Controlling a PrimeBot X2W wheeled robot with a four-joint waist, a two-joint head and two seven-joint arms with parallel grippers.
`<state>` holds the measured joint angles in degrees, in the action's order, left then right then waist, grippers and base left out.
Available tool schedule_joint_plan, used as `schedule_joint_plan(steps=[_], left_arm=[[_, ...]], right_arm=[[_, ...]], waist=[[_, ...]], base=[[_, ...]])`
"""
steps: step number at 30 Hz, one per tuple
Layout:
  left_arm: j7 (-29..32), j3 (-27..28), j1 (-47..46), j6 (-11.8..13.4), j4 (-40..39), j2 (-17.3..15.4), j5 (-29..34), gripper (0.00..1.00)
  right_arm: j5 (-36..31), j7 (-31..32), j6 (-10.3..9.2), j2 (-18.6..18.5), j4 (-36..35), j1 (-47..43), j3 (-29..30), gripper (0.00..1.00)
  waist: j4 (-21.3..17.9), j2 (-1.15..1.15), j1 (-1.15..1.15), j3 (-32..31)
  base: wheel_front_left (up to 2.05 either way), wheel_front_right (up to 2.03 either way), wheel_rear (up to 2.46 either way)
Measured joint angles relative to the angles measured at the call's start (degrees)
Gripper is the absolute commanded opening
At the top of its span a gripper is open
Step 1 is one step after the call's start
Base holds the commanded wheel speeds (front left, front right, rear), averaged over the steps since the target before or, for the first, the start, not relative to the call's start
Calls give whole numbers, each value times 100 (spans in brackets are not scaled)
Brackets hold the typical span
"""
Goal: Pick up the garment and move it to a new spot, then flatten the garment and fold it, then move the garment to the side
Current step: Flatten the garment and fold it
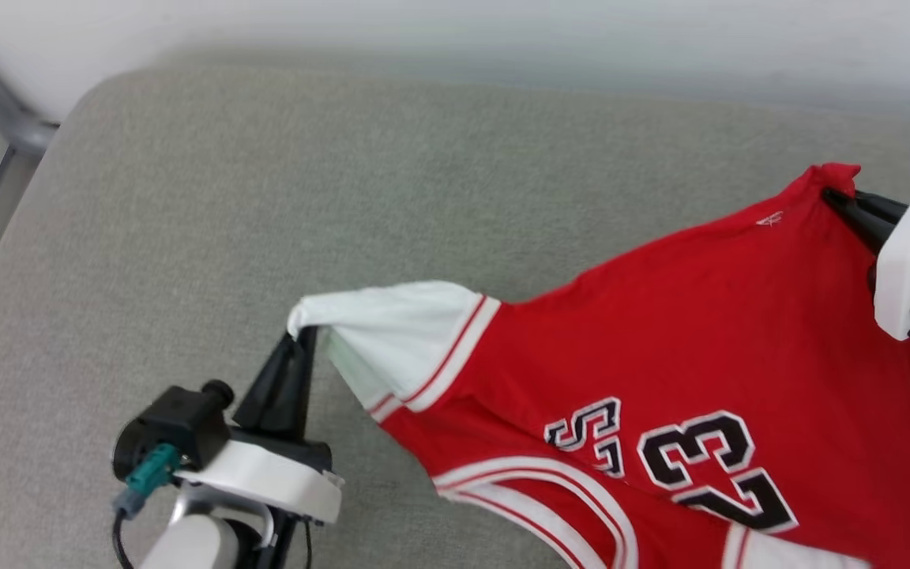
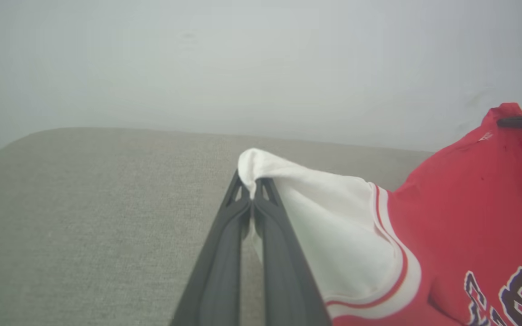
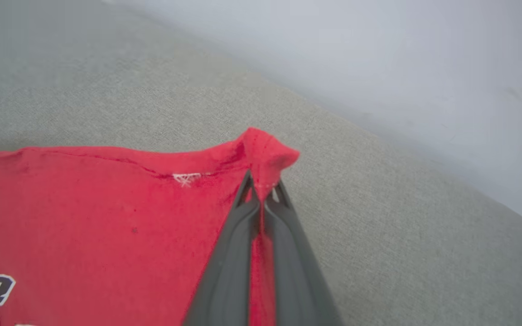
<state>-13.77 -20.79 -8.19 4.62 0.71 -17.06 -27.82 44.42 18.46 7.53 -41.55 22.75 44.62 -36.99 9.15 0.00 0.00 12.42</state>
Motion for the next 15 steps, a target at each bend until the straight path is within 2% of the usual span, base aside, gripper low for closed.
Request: schedule_joint_plan(steps=[5, 10, 15], left_arm=[[154, 145, -324, 91, -423, -208, 98, 0], [383, 277, -964, 66, -772, -386, 148, 0], [619, 341, -1736, -31, -895, -567, 255, 0]], right_arm=[[-1, -541, 0, -62, -392, -285, 289, 0], [-135, -793, 0, -55, -870, -473, 740, 0], [-463, -935, -1, 155, -1285, -488, 1411, 0]], waist=[[-218, 0, 0, -336], [-447, 0, -1, -530], [-638, 0, -1, -569]], base=[[0, 0, 0], [0, 0, 0], [0, 0, 0]])
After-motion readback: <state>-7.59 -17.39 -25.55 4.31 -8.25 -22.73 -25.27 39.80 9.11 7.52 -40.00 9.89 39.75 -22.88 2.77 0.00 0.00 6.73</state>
